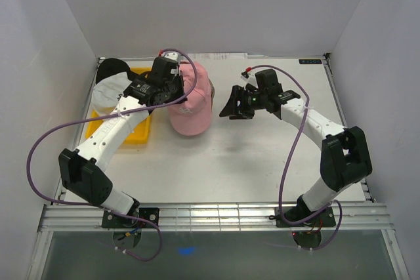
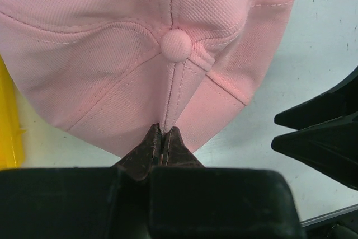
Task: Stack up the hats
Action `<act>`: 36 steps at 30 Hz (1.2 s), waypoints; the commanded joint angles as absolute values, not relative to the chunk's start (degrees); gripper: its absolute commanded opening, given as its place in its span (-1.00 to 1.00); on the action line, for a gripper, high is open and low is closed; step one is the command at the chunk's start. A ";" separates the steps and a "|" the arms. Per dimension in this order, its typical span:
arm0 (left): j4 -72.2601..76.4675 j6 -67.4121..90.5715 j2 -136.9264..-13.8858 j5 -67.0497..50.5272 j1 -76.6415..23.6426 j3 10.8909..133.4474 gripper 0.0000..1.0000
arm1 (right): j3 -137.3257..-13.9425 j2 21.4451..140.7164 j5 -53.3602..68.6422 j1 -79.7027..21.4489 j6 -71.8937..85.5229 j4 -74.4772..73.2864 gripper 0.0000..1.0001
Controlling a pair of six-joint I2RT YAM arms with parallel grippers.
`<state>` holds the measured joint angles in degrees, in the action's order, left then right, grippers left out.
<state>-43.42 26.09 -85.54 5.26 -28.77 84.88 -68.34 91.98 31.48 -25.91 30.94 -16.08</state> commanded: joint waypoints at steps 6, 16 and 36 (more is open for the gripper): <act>-46.23 26.63 -85.17 3.52 -29.35 83.58 -1.00 | -71.53 93.78 33.66 -26.10 31.11 -11.87 0.30; -44.56 25.05 -84.64 1.76 -29.27 90.26 -1.00 | -81.65 97.99 33.58 -25.93 32.43 -13.89 0.31; -40.78 23.29 -85.95 2.45 -29.27 87.28 -1.00 | -80.95 98.61 34.36 -25.05 32.08 -13.28 0.31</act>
